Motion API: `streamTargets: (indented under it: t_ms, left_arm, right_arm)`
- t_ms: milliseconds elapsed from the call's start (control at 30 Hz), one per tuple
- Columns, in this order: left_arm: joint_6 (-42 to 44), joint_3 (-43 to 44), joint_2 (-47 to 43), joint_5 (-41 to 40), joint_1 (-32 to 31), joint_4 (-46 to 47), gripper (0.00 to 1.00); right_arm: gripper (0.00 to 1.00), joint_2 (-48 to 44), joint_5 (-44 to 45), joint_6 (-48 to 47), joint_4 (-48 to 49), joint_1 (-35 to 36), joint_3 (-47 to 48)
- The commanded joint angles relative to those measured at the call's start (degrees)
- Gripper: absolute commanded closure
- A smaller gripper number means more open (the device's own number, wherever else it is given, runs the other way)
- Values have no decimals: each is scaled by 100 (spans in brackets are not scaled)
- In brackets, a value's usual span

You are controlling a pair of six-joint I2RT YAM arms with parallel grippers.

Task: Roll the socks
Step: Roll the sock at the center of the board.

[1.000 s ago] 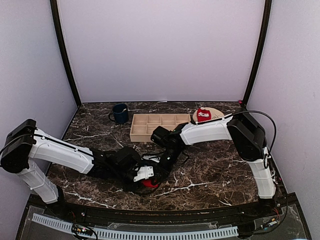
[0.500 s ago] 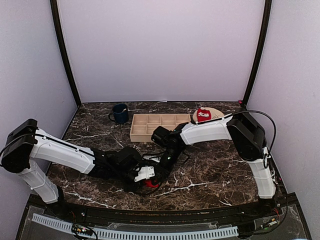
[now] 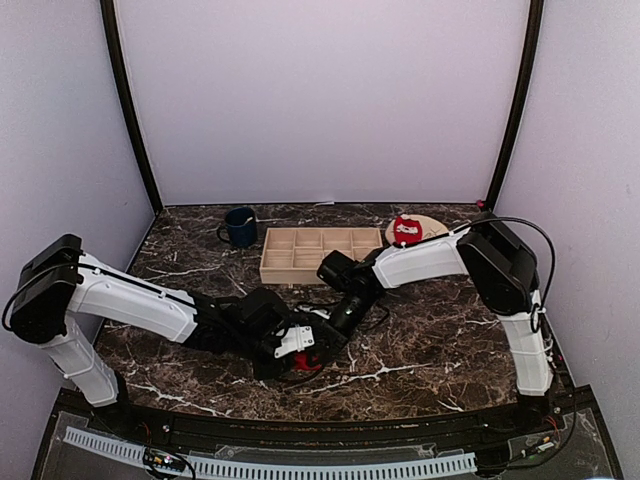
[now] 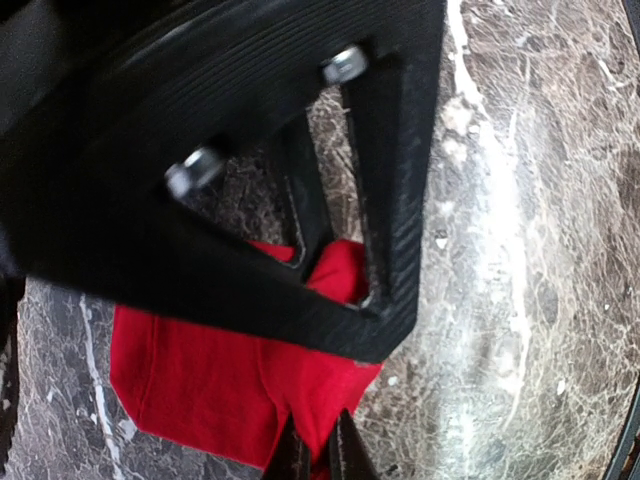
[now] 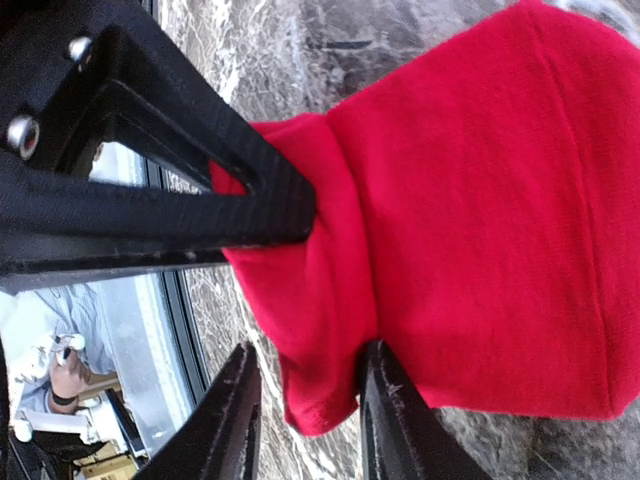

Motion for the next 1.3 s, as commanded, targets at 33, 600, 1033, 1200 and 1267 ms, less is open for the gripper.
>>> streamTargets:
  t_ms: [33, 600, 1033, 1200, 1267]
  left_arm:
    - [-188, 211, 53, 513, 298, -512, 100]
    - [23, 1443, 993, 2825, 1156, -2180, 100]
    - [-111, 1955, 1806, 4050, 1659, -2748, 100]
    - [-50, 2244, 2148, 4470, 1859, -3001, 100]
    - [-38, 2363, 2306, 4566, 1926, -3099, 100]
  right_arm:
    - [65, -317, -130, 252, 560, -219, -398]
    - [62, -1239, 312, 969, 2103, -635, -1413]
    - [62, -2206, 1959, 1015, 2980, -536, -2642]
    - [62, -2536, 2571, 749, 3067, -165, -2988]
    - [62, -2691, 2846, 642, 3151, 31, -3114]
